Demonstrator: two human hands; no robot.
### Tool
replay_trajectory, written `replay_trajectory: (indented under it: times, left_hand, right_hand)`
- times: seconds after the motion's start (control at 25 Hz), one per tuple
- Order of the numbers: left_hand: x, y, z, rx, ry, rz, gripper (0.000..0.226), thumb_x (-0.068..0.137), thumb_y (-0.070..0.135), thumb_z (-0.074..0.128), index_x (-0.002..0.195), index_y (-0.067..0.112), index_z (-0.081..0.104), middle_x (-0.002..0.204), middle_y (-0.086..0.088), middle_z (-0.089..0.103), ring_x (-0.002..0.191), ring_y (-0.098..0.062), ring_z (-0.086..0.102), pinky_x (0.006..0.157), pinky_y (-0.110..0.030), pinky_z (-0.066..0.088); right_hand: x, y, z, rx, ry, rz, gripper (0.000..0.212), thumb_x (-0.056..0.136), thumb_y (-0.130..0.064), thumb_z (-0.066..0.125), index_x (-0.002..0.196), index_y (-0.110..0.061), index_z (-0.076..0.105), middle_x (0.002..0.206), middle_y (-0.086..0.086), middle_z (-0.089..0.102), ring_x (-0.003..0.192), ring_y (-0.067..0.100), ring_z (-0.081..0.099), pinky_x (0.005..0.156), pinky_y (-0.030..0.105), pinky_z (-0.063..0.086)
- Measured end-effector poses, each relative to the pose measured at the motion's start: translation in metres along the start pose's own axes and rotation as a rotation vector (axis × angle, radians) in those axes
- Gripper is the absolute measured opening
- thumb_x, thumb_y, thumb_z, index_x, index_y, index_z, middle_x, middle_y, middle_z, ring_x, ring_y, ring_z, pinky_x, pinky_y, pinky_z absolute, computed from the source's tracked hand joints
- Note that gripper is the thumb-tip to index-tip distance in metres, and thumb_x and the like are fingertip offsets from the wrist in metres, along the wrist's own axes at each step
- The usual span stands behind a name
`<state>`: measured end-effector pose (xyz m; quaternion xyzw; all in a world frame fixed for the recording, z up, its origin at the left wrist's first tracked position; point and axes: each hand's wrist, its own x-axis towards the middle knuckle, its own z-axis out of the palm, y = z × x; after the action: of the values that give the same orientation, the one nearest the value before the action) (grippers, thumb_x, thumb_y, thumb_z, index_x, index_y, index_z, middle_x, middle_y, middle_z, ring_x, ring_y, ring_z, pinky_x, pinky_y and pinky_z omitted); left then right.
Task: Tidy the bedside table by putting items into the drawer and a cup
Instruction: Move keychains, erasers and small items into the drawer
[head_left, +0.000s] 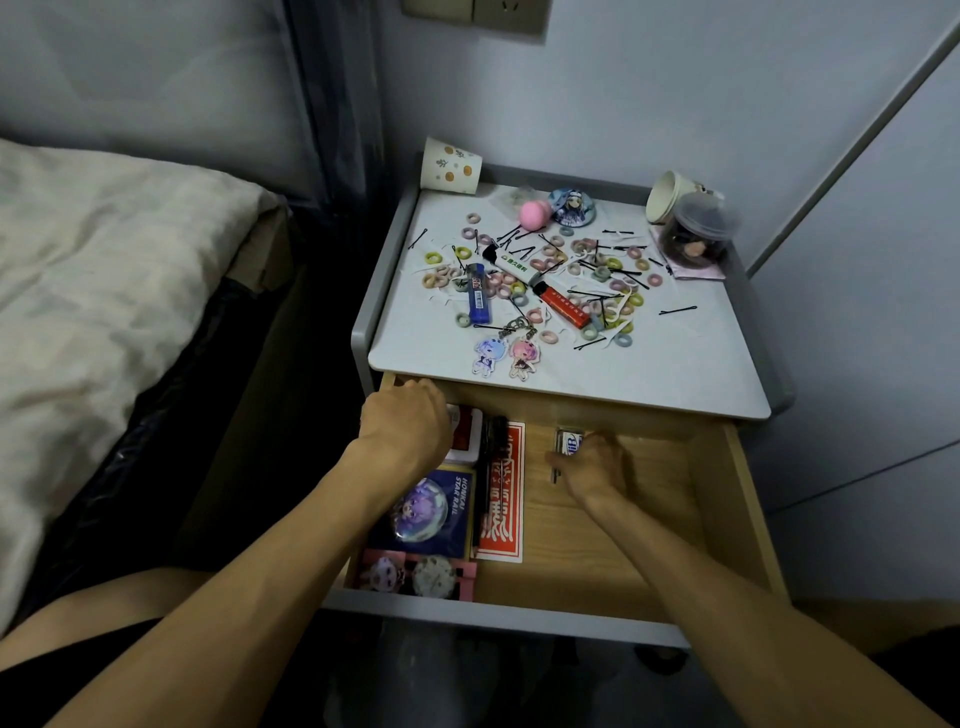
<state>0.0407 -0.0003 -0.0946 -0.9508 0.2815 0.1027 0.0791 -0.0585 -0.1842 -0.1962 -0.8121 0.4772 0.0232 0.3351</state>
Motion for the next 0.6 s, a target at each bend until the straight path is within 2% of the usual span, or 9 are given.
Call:
replay_trajectory:
  times: [0.08,0.2,0.32,0.44,0.48,0.6]
  left_hand:
    - [-0.001,0.000,0.000,0.001,0.002,-0.001,0.033,0.101,0.021,0.039,0.126,0.003,0.049,0.127,-0.015,0.058,0.116,-0.033,0.058,0.087,-0.038,0.048]
    - [-0.001,0.000,0.000,0.011,0.000,-0.003,0.033,0.101,0.020,0.039,0.127,0.003,0.049,0.128,-0.016,0.057,0.116,-0.033,0.058,0.086,-0.037,0.048]
    - [-0.001,0.000,0.000,0.004,-0.005,-0.005,0.032,0.101,0.021,0.039,0.126,0.004,0.049,0.128,-0.015,0.058,0.116,-0.032,0.058,0.086,-0.037,0.047]
    - [-0.002,0.000,-0.001,-0.010,-0.012,-0.003,0.032,0.101,0.021,0.040,0.126,0.004,0.050,0.129,-0.015,0.057,0.118,-0.033,0.057,0.087,-0.038,0.047]
    - [-0.001,-0.001,-0.001,-0.011,-0.017,-0.011,0.033,0.101,0.022,0.040,0.127,0.003,0.049,0.129,-0.015,0.057,0.118,-0.033,0.057,0.088,-0.038,0.046]
    - [-0.003,-0.002,-0.006,0.022,0.005,-0.028,0.036,0.101,0.027,0.040,0.127,0.004,0.050,0.129,-0.015,0.058,0.117,-0.033,0.058,0.087,-0.037,0.044]
  right_hand:
    - [-0.001,-0.001,0.001,-0.035,0.011,0.014,0.032,0.086,-0.024,0.074,0.099,0.004,0.067,0.093,0.011,0.067,0.088,0.027,0.068,0.063,0.025,0.047]
    - [-0.004,-0.001,-0.004,-0.076,0.035,0.018,0.039,0.085,-0.029,0.074,0.105,0.003,0.065,0.104,0.016,0.070,0.091,0.028,0.068,0.062,0.025,0.046]
    - [-0.003,0.000,-0.007,-0.133,0.043,0.026,0.041,0.086,-0.031,0.073,0.108,0.002,0.064,0.106,0.016,0.069,0.095,0.029,0.067,0.063,0.024,0.043]
    - [-0.001,0.003,-0.005,-0.174,0.074,0.014,0.051,0.079,-0.041,0.076,0.108,-0.001,0.064,0.103,0.014,0.070,0.091,0.030,0.068,0.072,0.030,0.055]
    - [-0.001,0.004,-0.005,-0.184,0.080,0.002,0.057,0.076,-0.045,0.077,0.110,-0.001,0.063,0.103,0.014,0.070,0.090,0.030,0.068,0.072,0.033,0.057]
    - [0.000,0.009,-0.009,-0.234,0.050,-0.032,0.066,0.072,-0.059,0.073,0.109,-0.005,0.062,0.102,0.008,0.070,0.089,0.026,0.067,0.063,0.028,0.051]
